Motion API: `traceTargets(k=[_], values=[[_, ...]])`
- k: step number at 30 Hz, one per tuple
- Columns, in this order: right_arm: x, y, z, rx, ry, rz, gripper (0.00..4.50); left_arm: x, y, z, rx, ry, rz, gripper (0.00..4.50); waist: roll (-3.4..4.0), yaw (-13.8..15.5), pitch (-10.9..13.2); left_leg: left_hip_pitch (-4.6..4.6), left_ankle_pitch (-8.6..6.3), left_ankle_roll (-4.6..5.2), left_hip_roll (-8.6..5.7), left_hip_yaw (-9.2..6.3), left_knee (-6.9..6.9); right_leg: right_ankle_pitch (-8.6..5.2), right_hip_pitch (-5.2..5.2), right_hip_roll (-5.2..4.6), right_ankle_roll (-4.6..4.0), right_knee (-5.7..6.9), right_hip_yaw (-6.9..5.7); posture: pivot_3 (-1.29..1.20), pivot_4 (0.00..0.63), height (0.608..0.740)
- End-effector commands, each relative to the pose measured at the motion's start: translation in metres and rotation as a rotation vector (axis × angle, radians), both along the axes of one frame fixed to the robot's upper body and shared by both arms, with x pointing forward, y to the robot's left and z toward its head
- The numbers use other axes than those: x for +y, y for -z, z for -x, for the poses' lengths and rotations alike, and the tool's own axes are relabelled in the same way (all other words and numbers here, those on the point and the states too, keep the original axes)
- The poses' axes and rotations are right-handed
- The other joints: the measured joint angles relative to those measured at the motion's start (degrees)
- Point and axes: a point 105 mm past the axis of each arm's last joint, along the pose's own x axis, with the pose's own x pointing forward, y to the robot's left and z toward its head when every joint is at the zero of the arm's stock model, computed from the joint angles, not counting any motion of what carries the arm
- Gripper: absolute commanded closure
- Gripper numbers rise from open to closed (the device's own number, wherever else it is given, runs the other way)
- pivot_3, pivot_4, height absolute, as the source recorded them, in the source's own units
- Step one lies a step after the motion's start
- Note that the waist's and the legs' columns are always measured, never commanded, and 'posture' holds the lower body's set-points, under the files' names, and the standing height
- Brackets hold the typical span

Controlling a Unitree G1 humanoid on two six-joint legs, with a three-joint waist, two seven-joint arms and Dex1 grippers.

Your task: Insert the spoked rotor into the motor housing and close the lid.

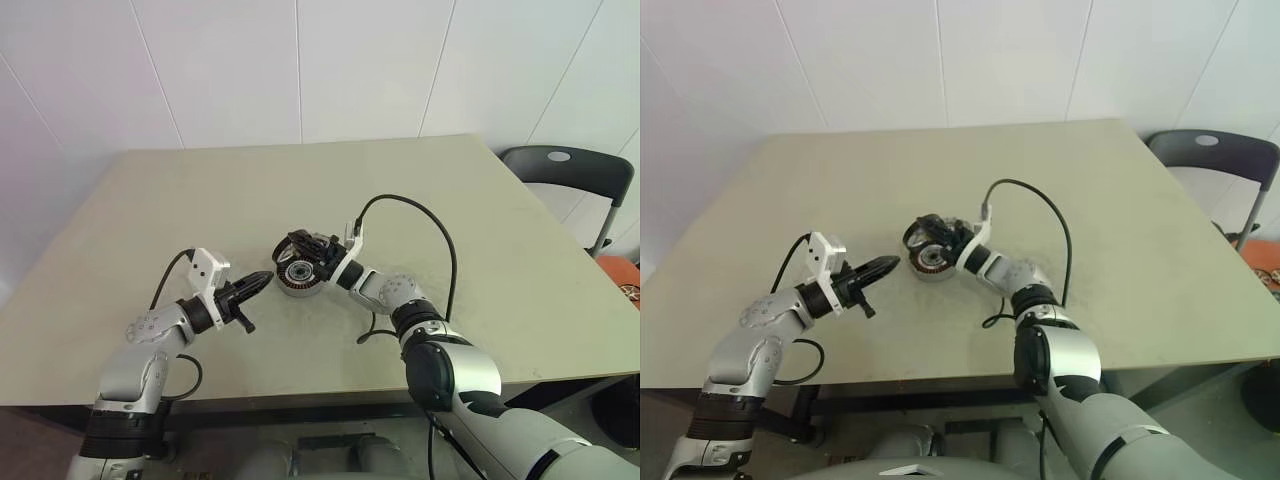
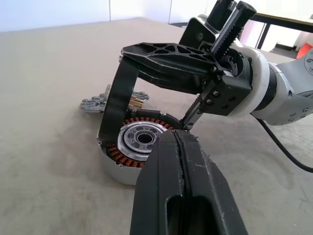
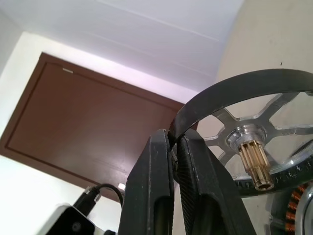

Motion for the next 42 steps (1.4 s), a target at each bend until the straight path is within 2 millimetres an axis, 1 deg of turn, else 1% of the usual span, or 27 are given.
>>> traceTargets(k=[1,3,4,5,10,16,19,22,26,30,35,40,42], values=[[0.007,0.004,0.006,0.0,-0.042,0.026,4.2,-0.004,-0.014,-0.001,-0.058,0.017,-0.003,4.5,0.0,-0.1,0.0,0.0,0.0,0.0,0.0,0.0,0.0,0.0,0.0,0.0,0.0,0.0,0.0,0.0,0.0,0.74],[0.005,0.004,0.007,-0.007,-0.048,0.024,4.2,-0.004,-0.014,-0.002,-0.057,0.015,-0.006,4.5,0.0,-0.3,0.0,0.0,0.0,0.0,0.0,0.0,0.0,0.0,0.01,0.0,0.0,0.0,0.0,0.0,0.0,0.74],[0.004,0.004,0.007,-0.008,-0.05,0.026,3.83,-0.004,-0.014,-0.003,-0.057,0.014,-0.008,4.5,0.0,-0.5,0.0,-0.01,0.0,-0.01,0.0,0.0,0.0,0.0,0.01,0.0,0.0,-0.01,0.0,0.0,0.0,0.74],[0.002,0.004,0.008,-0.011,-0.057,0.028,3.65,-0.003,-0.013,-0.003,-0.056,0.012,-0.011,4.5,0.0,-0.6,0.0,-0.02,0.0,-0.01,0.0,-0.01,-0.01,0.0,0.01,-0.01,0.0,-0.01,0.0,0.0,0.0,0.74],[-0.007,0.007,0.016,-0.023,-0.113,0.045,2.08,-0.004,-0.011,-0.004,-0.051,0.014,-0.018,4.5,0.01,-1.0,0.0,-0.05,0.0,0.0,-0.01,-0.01,-0.02,0.0,-0.01,-0.03,0.02,-0.04,0.0,0.0,0.0,0.74],[-0.023,0.008,0.02,-0.021,-0.123,0.059,2.08,-0.011,-0.008,-0.006,-0.042,0.038,-0.025,4.5,0.02,-1.0,0.0,-0.07,-0.01,-0.01,-0.01,-0.02,-0.02,0.0,-0.04,-0.02,0.02,-0.03,-0.01,0.0,0.0,0.74],[-0.027,0.009,0.022,-0.02,-0.125,0.068,2.08,-0.013,-0.008,-0.006,-0.042,0.043,-0.024,4.5,0.02,-1.0,0.0,-0.15,0.0,0.0,-0.01,-0.02,-0.03,0.01,-0.12,-0.03,0.03,-0.03,-0.01,0.0,0.0,0.74],[-0.029,0.014,0.026,-0.026,-0.143,0.112,2.08,-0.013,-0.006,-0.006,-0.036,0.049,-0.029,4.5,0.02,-1.0,0.0,-0.15,0.01,0.03,-0.01,-0.02,-0.04,0.05,-0.13,-0.03,0.11,-0.03,-0.01,0.0,0.0,0.74],[-0.024,0.019,0.032,-0.051,-0.185,0.175,2.08,-0.015,-0.005,-0.007,-0.033,0.053,-0.031,4.5,0.02,-1.0,0.0,-0.17,-0.03,-0.05,-0.01,-0.02,-0.02,0.04,-0.12,-0.03,0.1,-0.04,-0.01,0.0,0.0,0.74],[-0.015,0.021,0.036,-0.057,-0.204,0.188,2.08,-0.017,-0.004,-0.007,-0.031,0.06,-0.032,4.5,0.02,-1.0,0.0,-0.16,-0.03,-0.05,-0.01,-0.02,-0.02,0.04,-0.12,-0.03,0.11,-0.03,-0.01,0.0,0.0,0.74],[-0.012,0.023,0.033,-0.065,-0.194,0.215,2.08,-0.017,-0.004,-0.008,-0.032,0.057,-0.034,4.5,0.02,-1.0,0.0,-0.14,-0.03,-0.05,-0.01,-0.02,-0.03,0.05,-0.12,-0.02,0.12,-0.03,-0.02,0.0,0.0,0.74],[-0.01,0.02,0.031,-0.08,-0.178,0.2,2.08,-0.019,-0.004,-0.007,-0.032,0.059,-0.033,4.5,0.02,-1.1,0.0,-0.06,-0.04,-0.06,0.0,-0.02,0.0,0.03,-0.04,-0.01,0.09,0.0,-0.02,0.0,0.0,0.74],[-0.011,0.019,0.029,-0.08,-0.157,0.192,2.47,-0.02,-0.004,-0.007,-0.032,0.061,-0.033,4.5,0.03,-1.0,0.0,-0.06,-0.04,-0.07,0.0,-0.03,0.0,0.02,-0.04,-0.01,0.07,0.0,-0.02,0.0,0.0,0.74]])
